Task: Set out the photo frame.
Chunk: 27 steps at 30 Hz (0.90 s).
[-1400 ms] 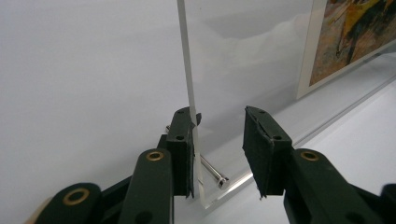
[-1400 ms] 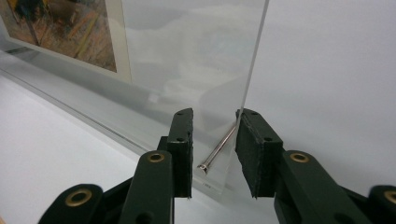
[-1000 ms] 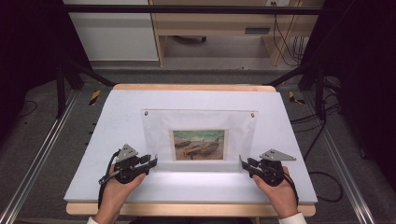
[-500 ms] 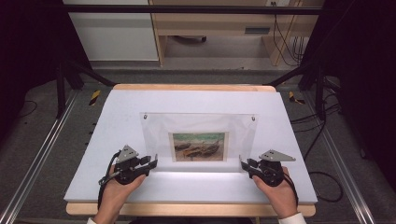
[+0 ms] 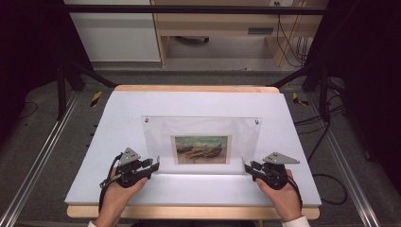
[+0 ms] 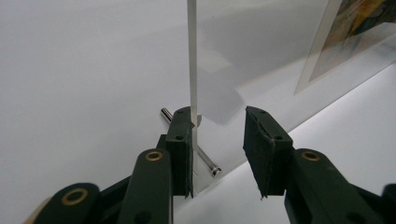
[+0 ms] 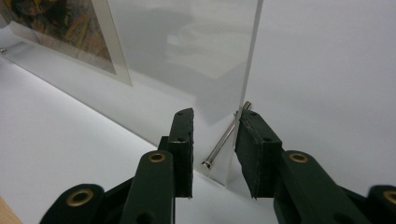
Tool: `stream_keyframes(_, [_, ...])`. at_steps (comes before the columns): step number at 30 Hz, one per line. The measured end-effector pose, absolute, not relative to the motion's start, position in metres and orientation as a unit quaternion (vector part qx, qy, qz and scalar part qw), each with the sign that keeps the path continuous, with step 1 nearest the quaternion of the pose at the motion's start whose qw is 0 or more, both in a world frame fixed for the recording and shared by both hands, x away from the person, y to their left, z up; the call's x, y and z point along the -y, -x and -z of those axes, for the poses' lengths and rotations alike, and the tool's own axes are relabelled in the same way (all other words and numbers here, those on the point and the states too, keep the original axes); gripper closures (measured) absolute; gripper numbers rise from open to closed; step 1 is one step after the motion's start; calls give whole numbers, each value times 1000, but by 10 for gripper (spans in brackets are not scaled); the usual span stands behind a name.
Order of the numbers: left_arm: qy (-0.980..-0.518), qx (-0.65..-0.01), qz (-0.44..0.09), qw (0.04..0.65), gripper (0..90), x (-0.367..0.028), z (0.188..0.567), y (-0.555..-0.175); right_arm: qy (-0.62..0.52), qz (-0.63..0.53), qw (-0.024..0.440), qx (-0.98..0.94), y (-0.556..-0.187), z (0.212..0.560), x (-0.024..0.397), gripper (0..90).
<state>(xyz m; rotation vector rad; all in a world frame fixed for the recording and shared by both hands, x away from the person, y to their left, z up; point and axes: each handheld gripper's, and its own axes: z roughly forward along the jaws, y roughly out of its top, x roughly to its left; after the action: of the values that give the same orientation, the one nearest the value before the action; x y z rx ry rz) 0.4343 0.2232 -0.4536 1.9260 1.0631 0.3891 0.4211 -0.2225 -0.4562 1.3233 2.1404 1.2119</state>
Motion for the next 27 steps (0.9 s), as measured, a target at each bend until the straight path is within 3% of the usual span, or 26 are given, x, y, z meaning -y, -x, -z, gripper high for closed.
stream_keyframes(11, [-771,-429,-157,443,602,-222,455,-434,-466,-429,173,-754,-421,457,221,586])
stream_keyframes(16, [-770,-429,-165,443,495,-220,456,-431,-463,-425,184,-756,-417,457,223,472])
stream_keyframes(20, [-770,-421,-181,445,379,-223,453,-425,-466,-415,205,-754,-412,456,228,299])
stream_keyframes(27, [-768,-418,-203,440,257,-233,449,-422,-463,-403,234,-754,-404,455,239,205])
